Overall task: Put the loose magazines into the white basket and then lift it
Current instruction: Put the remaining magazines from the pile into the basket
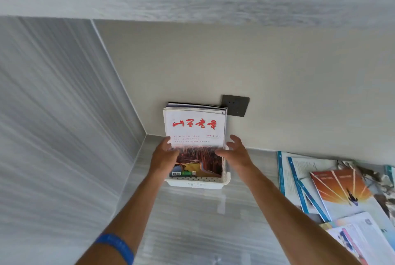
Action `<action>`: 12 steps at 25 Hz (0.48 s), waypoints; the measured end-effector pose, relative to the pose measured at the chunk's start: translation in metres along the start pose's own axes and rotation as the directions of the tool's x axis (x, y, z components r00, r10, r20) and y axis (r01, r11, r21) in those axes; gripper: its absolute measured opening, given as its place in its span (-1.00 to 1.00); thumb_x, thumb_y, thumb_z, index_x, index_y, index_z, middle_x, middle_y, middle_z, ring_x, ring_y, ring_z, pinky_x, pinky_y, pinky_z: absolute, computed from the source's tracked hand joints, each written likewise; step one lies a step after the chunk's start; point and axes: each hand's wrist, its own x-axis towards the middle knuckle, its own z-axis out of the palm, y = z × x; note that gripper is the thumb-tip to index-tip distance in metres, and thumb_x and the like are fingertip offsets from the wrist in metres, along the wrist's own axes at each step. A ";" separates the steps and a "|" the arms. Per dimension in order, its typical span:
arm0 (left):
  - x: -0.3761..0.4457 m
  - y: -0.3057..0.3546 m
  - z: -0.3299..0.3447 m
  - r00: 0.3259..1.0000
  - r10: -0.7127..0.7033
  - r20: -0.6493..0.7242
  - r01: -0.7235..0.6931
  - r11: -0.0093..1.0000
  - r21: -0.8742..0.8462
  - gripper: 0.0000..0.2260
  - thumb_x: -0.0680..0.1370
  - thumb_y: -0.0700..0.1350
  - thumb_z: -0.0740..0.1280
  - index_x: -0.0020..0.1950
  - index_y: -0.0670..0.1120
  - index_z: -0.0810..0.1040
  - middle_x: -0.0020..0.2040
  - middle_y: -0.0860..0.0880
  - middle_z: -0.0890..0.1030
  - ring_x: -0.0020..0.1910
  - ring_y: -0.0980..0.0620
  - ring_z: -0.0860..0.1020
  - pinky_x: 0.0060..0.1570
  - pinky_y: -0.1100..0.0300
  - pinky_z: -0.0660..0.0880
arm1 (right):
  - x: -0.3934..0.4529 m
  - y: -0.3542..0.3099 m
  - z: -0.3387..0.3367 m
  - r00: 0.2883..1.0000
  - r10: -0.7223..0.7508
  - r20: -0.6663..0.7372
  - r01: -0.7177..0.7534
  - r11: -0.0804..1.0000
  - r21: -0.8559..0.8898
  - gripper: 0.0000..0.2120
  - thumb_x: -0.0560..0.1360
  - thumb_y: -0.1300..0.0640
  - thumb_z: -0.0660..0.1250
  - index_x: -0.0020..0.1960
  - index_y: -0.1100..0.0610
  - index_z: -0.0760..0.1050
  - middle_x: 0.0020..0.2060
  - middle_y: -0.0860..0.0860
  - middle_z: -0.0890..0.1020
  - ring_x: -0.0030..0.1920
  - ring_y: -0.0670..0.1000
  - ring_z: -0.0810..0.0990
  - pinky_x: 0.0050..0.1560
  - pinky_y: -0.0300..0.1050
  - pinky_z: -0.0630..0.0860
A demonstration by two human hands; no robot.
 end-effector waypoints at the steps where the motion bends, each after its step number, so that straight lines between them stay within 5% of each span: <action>1: -0.017 -0.008 0.014 1.000 0.008 0.030 -0.007 1.000 -0.024 -0.50 0.51 -0.24 0.31 0.43 0.00 0.36 0.38 -0.08 0.49 0.22 0.03 0.48 0.24 0.10 0.41 | -0.013 0.014 -0.011 0.999 0.027 -0.021 -0.026 0.999 0.037 -0.28 0.36 0.23 0.49 0.44 0.03 0.26 0.25 0.00 0.45 0.18 0.04 0.48 -0.09 -0.21 0.44; 6: -0.112 -0.055 0.137 0.945 -0.023 0.326 0.029 1.000 -0.013 -0.55 0.51 -0.29 0.33 0.40 -0.07 0.44 0.37 -0.08 0.50 0.31 -0.10 0.49 0.28 0.01 0.41 | -0.105 0.137 -0.090 0.968 0.186 -0.167 -0.192 0.981 -0.021 -0.62 0.35 0.21 0.47 0.14 0.02 0.51 0.15 0.00 0.60 0.07 -0.02 0.57 -0.08 -0.22 0.45; 12: -0.195 -0.035 0.275 0.854 -0.010 0.520 -0.038 0.996 0.081 -0.58 0.51 -0.18 0.34 0.36 0.04 0.46 0.34 0.02 0.51 0.30 -0.05 0.49 0.14 0.15 0.43 | -0.178 0.221 -0.250 0.904 0.164 -0.395 -0.307 0.891 -0.333 -0.56 0.40 0.18 0.36 0.28 0.04 0.48 0.22 0.01 0.59 0.17 0.02 0.57 0.15 -0.15 0.49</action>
